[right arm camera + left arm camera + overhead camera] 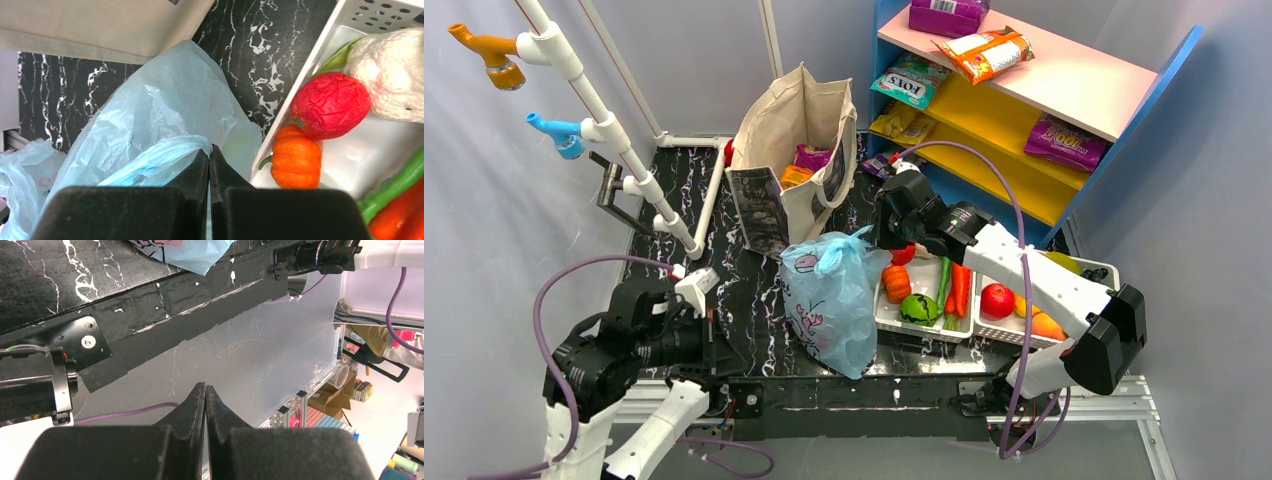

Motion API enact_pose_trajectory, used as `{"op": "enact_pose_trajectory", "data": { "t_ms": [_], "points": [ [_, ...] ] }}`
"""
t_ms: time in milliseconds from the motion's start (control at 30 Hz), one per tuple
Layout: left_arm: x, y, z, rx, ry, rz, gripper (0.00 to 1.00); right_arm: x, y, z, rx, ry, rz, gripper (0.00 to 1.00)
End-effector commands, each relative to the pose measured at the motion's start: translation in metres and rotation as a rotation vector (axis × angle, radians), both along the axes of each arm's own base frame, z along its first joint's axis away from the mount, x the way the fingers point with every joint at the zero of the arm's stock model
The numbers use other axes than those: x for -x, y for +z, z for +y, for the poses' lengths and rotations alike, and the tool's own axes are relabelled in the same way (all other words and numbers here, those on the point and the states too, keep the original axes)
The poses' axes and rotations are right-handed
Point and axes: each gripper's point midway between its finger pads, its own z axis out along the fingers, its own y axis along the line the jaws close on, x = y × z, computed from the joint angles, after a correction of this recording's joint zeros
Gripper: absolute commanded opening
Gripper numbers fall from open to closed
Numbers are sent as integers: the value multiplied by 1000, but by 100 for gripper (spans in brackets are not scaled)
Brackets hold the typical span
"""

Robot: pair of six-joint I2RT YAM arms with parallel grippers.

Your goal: Place the food into the grocery bag and tie it

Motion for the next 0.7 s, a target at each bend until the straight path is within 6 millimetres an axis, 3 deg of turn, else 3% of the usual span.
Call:
{"op": "enact_pose_trajectory", "data": {
  "t_ms": [0, 33, 100, 233, 400, 667],
  "points": [
    [-4, 6, 0, 5, 20, -14, 0, 1, 43, 10, -124, 8, -80, 1],
    [-7, 13, -1, 11, 22, -34, 3, 1, 48, 12, -136, 14, -81, 1],
    [-16, 31, -1, 7, 34, -82, 29, 4, 64, 16, -170, 37, -88, 1],
    [-41, 67, -6, 1, 47, -133, 59, 16, 94, 28, -245, 105, -88, 1],
    [-68, 89, -24, 54, 54, -139, 61, 38, 113, 41, -270, 190, -109, 1],
    [-91, 87, -61, 228, -36, -138, 52, 67, 105, 59, -268, 259, -73, 1]
  ]
}}
